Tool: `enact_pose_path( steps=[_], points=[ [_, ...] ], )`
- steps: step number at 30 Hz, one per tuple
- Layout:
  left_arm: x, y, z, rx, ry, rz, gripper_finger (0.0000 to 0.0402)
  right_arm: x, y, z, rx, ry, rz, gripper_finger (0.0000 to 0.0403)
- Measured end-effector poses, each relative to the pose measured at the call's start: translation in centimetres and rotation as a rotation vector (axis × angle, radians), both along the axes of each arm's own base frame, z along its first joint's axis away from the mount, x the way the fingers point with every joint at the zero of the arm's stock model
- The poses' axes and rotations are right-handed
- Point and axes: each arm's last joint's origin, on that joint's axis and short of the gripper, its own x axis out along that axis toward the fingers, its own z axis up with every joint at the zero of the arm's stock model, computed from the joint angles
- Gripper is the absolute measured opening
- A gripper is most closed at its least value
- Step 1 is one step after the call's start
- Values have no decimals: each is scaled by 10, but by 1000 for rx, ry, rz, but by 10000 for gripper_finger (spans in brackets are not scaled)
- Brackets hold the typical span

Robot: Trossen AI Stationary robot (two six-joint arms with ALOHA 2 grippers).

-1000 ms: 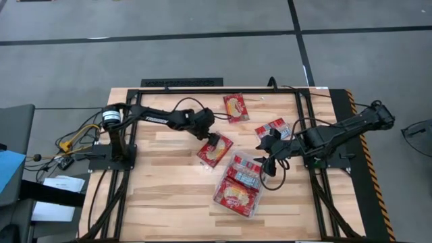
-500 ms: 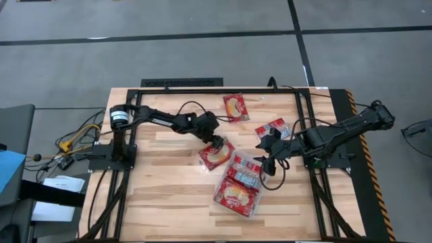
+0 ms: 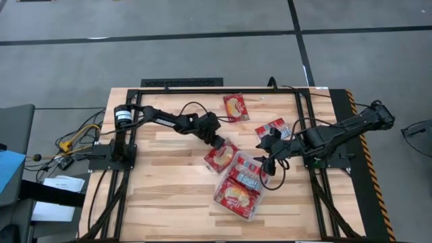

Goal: Sort popcorn bags into baskets
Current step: Put the red popcorn bag into the transparent bin

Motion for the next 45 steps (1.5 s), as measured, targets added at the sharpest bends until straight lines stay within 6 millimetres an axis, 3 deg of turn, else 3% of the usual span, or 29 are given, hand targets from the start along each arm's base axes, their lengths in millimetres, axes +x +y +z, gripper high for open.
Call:
enact_pose_path(
  steps=[5,13,20,24,29,33,38,45],
  points=[
    [-4,3,23,-60,33,130,1,0,0,0,4,-1,-4,265],
    [-43,-11,97,72,145,312,1,0,0,0,16,-4,-14,265],
    [-75,-64,165,94,7,497,1,0,1,0,17,-5,-13,265],
    [-89,-101,187,86,-116,611,1,0,1,1,20,-11,-13,265],
    [-97,-151,195,44,-281,739,1,0,3,1,20,-10,-1,265],
    [-96,-191,189,12,-414,813,0,-1,8,1,22,-13,20,265],
    [-86,-236,170,-50,-617,924,0,-3,13,1,30,-20,39,265],
    [-58,-278,137,-157,-787,955,0,-4,18,1,31,-20,62,265]
  ],
)
